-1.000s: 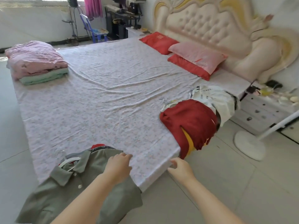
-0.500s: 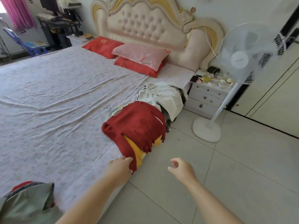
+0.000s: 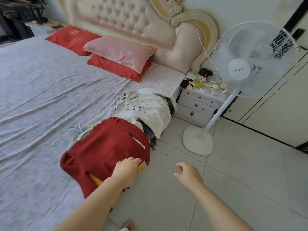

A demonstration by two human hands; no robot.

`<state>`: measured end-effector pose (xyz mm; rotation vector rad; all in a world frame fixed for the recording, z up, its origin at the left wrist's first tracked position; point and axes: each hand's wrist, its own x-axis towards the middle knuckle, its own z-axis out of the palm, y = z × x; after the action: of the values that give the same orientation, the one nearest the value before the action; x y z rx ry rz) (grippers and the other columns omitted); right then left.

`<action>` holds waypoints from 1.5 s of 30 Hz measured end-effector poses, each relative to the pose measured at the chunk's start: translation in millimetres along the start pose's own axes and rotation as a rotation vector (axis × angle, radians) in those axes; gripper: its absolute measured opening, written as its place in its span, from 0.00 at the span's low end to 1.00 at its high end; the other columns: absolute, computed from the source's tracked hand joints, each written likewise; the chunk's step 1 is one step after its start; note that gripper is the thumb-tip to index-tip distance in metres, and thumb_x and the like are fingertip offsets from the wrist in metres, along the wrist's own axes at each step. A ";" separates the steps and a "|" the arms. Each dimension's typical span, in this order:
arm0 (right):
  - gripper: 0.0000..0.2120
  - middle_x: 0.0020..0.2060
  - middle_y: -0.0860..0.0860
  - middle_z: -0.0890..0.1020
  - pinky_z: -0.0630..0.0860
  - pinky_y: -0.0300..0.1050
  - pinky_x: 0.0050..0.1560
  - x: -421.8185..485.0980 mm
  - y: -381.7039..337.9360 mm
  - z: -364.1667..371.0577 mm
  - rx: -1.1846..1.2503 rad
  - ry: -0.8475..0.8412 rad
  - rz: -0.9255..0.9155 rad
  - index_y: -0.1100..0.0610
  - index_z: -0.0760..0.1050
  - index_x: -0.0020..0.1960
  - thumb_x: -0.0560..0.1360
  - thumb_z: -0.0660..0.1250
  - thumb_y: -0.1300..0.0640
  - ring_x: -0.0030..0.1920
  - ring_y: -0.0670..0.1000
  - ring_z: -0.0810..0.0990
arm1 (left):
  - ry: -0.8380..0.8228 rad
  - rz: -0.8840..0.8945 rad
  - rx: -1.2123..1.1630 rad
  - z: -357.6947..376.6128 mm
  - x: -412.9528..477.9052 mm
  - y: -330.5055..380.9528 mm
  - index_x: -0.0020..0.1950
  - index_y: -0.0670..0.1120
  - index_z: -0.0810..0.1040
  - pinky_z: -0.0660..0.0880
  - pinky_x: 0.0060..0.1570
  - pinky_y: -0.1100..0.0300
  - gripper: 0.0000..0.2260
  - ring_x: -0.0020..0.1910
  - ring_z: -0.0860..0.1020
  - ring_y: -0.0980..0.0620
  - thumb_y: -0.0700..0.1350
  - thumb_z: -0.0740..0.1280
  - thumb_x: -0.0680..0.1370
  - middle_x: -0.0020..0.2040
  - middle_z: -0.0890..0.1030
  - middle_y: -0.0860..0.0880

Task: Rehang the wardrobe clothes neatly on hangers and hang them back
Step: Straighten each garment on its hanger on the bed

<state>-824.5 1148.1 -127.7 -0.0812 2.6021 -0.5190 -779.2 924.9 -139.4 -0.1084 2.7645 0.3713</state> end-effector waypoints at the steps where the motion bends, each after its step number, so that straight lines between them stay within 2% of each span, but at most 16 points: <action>1: 0.20 0.62 0.49 0.75 0.68 0.38 0.57 15.0 0.5 -9.8 -0.005 0.002 0.000 0.54 0.69 0.66 0.76 0.65 0.53 0.61 0.49 0.73 | -0.008 0.004 0.000 -7.5 16.9 3.2 0.72 0.52 0.63 0.65 0.63 0.54 0.21 0.65 0.70 0.47 0.50 0.58 0.79 0.65 0.71 0.49; 9: 0.19 0.61 0.50 0.75 0.69 0.40 0.58 142.3 13.3 -69.3 -0.055 -0.045 -0.028 0.54 0.69 0.65 0.75 0.65 0.53 0.61 0.50 0.73 | -0.020 -0.013 0.002 -49.7 145.1 29.8 0.71 0.52 0.63 0.66 0.62 0.53 0.22 0.65 0.69 0.47 0.50 0.60 0.78 0.66 0.71 0.49; 17: 0.21 0.63 0.51 0.74 0.70 0.45 0.61 289.9 20.2 -147.7 -0.159 -0.151 -0.154 0.53 0.68 0.67 0.75 0.65 0.54 0.63 0.51 0.72 | -0.012 -0.218 -0.064 -94.1 267.9 62.5 0.72 0.52 0.62 0.65 0.62 0.53 0.22 0.63 0.71 0.47 0.49 0.60 0.78 0.66 0.70 0.49; 21: 0.20 0.63 0.51 0.73 0.72 0.45 0.59 351.5 8.5 -177.3 -0.222 -0.181 -0.216 0.53 0.68 0.68 0.76 0.64 0.54 0.61 0.52 0.74 | -0.002 -0.280 -0.093 -115.8 308.8 64.0 0.72 0.52 0.61 0.64 0.63 0.52 0.22 0.65 0.69 0.45 0.50 0.60 0.78 0.68 0.69 0.48; 29: 0.21 0.65 0.52 0.71 0.68 0.42 0.59 463.3 -48.8 -192.5 -0.290 -0.255 -0.312 0.56 0.67 0.68 0.76 0.64 0.56 0.64 0.52 0.71 | -0.038 -0.382 -0.148 -131.0 393.1 24.4 0.72 0.52 0.61 0.65 0.61 0.52 0.22 0.64 0.70 0.45 0.50 0.59 0.79 0.68 0.68 0.48; 33: 0.20 0.64 0.54 0.73 0.69 0.40 0.55 515.5 -91.0 -192.8 -0.364 -0.319 -0.316 0.57 0.69 0.66 0.75 0.64 0.57 0.63 0.53 0.72 | -0.032 -0.429 -0.198 -138.6 436.3 -10.6 0.71 0.51 0.63 0.66 0.60 0.53 0.21 0.63 0.71 0.46 0.50 0.59 0.78 0.67 0.69 0.49; 37: 0.16 0.58 0.55 0.76 0.74 0.46 0.55 563.7 -142.9 -193.0 -0.423 -0.329 -0.366 0.56 0.73 0.62 0.74 0.62 0.58 0.57 0.55 0.76 | -0.023 -0.491 -0.265 -148.3 466.0 -45.4 0.71 0.51 0.63 0.67 0.60 0.52 0.21 0.63 0.71 0.46 0.49 0.60 0.78 0.66 0.71 0.49; 41: 0.21 0.63 0.52 0.73 0.72 0.47 0.59 601.4 -189.7 -189.4 -0.426 -0.379 -0.424 0.55 0.68 0.67 0.74 0.62 0.58 0.61 0.54 0.73 | -0.006 -0.563 -0.316 -161.9 487.1 -77.9 0.69 0.50 0.66 0.68 0.57 0.53 0.19 0.61 0.72 0.46 0.49 0.60 0.78 0.63 0.72 0.48; 45: 0.21 0.62 0.53 0.73 0.71 0.46 0.59 644.2 -234.0 -176.5 -0.518 -0.426 -0.523 0.55 0.68 0.67 0.75 0.64 0.56 0.60 0.53 0.73 | 0.029 -0.667 -0.370 -169.2 504.8 -107.0 0.66 0.49 0.68 0.69 0.53 0.55 0.17 0.59 0.73 0.46 0.48 0.60 0.77 0.63 0.73 0.48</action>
<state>-1483.9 897.2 -184.8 -0.9482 2.2086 0.0282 -1294.8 761.7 -188.8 -1.0889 2.4578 0.6787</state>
